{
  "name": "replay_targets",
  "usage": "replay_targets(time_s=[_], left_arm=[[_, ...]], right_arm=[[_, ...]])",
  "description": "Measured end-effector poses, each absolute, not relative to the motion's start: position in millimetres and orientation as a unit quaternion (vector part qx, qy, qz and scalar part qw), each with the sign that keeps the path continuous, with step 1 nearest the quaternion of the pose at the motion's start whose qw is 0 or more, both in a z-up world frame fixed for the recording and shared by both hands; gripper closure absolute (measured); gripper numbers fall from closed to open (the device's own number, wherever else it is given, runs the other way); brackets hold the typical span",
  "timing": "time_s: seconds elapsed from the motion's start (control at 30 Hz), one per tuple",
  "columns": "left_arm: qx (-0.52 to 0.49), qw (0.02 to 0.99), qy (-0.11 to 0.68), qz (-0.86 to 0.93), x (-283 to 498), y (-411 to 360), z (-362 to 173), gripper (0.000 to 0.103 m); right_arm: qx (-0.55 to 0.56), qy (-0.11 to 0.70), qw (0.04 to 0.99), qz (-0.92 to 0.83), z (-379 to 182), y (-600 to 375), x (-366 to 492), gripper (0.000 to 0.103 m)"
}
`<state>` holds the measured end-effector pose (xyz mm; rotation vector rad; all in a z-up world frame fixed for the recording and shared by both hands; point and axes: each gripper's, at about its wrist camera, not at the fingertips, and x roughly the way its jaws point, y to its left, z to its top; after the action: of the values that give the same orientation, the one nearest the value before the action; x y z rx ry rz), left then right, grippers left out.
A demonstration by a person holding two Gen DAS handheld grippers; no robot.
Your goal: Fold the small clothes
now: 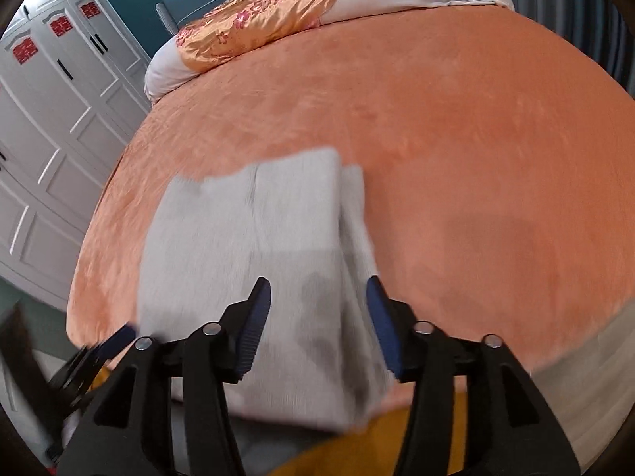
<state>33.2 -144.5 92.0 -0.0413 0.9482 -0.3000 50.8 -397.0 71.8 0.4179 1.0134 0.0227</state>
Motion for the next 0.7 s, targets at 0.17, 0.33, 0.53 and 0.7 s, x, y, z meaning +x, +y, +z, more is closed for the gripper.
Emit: replay_targets(time_s=[0.17, 0.33, 0.53, 0.7], left_arm=[[-0.039, 0.884, 0.449, -0.128, 59, -137, 105, 0.047], [-0.051, 0.874, 0.468, -0.124, 69, -139, 98, 0.047], [-0.017, 0.861, 0.494, -0.115, 66, -154, 69, 0.045], [0.009, 0.867, 0.487, -0.105, 65, -158, 59, 0.041]], right_arm=[[0.191, 0.527, 0.828, 0.013, 32, -385, 108, 0.053], [0.185, 0.463, 0.866, 0.032, 80, -388, 96, 0.095], [0.159, 0.546, 0.822, 0.004, 18, -398, 102, 0.093], [0.148, 0.524, 0.838, -0.006, 39, -393, 92, 0.088]])
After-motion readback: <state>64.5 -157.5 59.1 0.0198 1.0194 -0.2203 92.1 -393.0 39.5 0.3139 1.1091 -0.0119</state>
